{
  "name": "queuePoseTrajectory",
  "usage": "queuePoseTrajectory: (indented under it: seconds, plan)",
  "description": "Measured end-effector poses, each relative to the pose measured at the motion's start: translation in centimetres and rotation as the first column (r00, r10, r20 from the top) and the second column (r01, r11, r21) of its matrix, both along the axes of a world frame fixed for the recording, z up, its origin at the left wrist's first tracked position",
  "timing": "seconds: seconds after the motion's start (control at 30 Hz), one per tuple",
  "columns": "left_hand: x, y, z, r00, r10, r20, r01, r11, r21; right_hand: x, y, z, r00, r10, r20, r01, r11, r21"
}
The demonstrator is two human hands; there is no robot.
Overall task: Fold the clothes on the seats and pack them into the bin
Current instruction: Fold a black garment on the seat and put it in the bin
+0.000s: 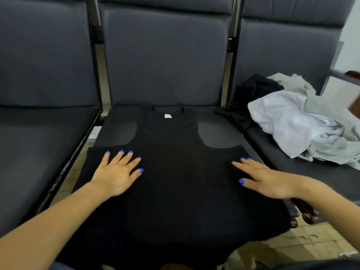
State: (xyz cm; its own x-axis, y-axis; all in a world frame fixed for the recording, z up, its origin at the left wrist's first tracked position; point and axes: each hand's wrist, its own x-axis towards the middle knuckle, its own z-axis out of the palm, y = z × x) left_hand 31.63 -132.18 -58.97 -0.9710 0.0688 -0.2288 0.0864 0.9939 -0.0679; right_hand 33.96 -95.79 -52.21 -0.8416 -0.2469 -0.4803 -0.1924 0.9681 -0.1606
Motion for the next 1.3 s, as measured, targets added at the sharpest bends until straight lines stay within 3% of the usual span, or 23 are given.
queuePoseTrajectory:
  seconds: [0.1,0.23,0.33,0.43,0.67,0.83,0.97,1.03,1.17,1.23,1.3]
  plan:
    - [0.1,-0.2,0.1,1.000,-0.011,-0.016,0.012,0.999,0.033,-2.3,-3.2,-1.1,0.999,0.047,-0.029,-0.046,0.999,0.021]
    - [-1.9,-0.7,1.1,0.995,0.068,-0.076,-0.050,0.977,0.209,-6.2,-7.5,-1.1,0.997,0.080,-0.006,-0.080,0.997,0.015]
    - [-4.7,-1.3,2.4,0.992,0.057,-0.112,-0.035,0.981,0.191,-9.7,-10.2,-1.1,0.995,0.095,-0.017,-0.095,0.995,0.023]
    - [-7.8,-1.7,3.3,0.981,0.088,-0.171,-0.051,0.976,0.211,-13.8,-11.6,-1.1,0.999,0.031,-0.038,-0.033,0.998,-0.049]
    - [-17.6,-1.6,2.9,0.930,0.239,-0.278,-0.115,0.911,0.396,-23.7,-11.8,-2.4,0.946,-0.191,-0.263,0.124,0.960,-0.251]
    - [-24.7,-1.5,2.3,0.953,0.194,-0.231,-0.047,0.852,0.521,-30.1,-11.9,-3.3,0.908,-0.164,-0.387,0.110,0.981,-0.157]
    - [-27.9,-2.1,2.4,0.991,0.128,-0.046,-0.081,0.823,0.562,-33.5,-12.6,-3.3,0.936,-0.130,-0.327,0.125,0.991,-0.037]
    - [-28.3,-2.6,2.3,0.991,0.133,-0.034,-0.088,0.807,0.584,-34.5,-13.1,-2.4,0.956,-0.192,-0.220,0.165,0.977,-0.133]
    - [-29.1,-3.2,2.2,0.971,0.155,-0.181,-0.039,0.853,0.521,-35.8,-13.3,-0.7,0.972,-0.198,-0.127,0.180,0.974,-0.140]
    - [-29.7,-3.1,3.1,0.915,0.196,-0.353,-0.045,0.918,0.394,-36.5,-13.4,-0.1,0.927,-0.259,-0.270,0.203,0.955,-0.216]
    - [-30.6,-2.9,4.2,0.847,0.138,-0.513,-0.053,0.983,0.177,-37.0,-13.3,0.5,0.816,-0.394,-0.423,0.253,0.901,-0.353]
